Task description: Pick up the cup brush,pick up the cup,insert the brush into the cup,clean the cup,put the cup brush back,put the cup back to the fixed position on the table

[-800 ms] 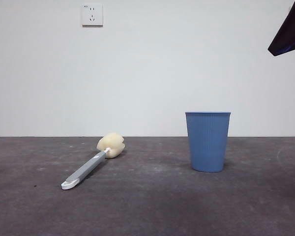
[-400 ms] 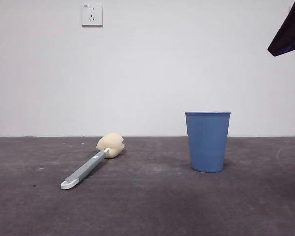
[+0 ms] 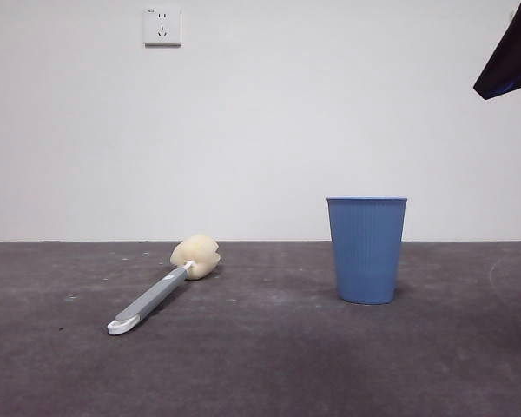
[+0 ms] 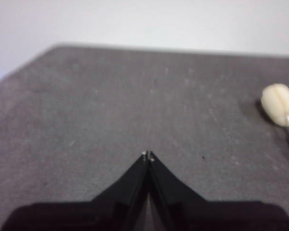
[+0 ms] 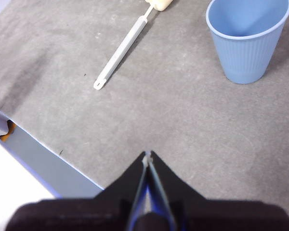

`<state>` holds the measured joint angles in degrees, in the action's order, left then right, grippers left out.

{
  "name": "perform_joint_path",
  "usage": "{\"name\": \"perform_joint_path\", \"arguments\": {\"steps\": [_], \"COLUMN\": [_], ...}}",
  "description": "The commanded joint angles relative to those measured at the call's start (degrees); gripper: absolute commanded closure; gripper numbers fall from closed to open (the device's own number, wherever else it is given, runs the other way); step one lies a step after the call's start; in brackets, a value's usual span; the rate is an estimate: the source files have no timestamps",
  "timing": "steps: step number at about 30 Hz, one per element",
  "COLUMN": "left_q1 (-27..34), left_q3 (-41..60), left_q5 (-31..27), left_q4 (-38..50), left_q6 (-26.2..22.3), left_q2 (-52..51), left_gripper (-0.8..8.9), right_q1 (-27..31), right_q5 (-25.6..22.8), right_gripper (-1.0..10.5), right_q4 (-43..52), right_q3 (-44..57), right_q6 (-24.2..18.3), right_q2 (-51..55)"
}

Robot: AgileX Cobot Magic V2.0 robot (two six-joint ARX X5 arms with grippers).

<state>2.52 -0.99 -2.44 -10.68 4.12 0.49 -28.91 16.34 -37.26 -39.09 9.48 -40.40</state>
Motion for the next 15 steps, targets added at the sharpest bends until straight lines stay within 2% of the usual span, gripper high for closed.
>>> {"name": "perform_joint_path", "arguments": {"steps": [1, 15], "left_q1": [0.1, 0.1], "left_q3": [0.7, 0.7], "left_q5": [1.7, 2.1], "left_q4": [0.0, 0.0], "left_q6": [0.4, 0.4], "left_q2": [0.3, 0.4], "left_gripper": [8.17, 8.17], "right_q1": [0.0, 0.0], "right_q5": [-0.2, -0.2], "right_gripper": [9.5, 9.5], "right_q4": [0.3, 0.3], "right_q3": [0.3, 0.3], "right_q6": [0.3, 0.3], "right_q2": [0.0, 0.0]}}
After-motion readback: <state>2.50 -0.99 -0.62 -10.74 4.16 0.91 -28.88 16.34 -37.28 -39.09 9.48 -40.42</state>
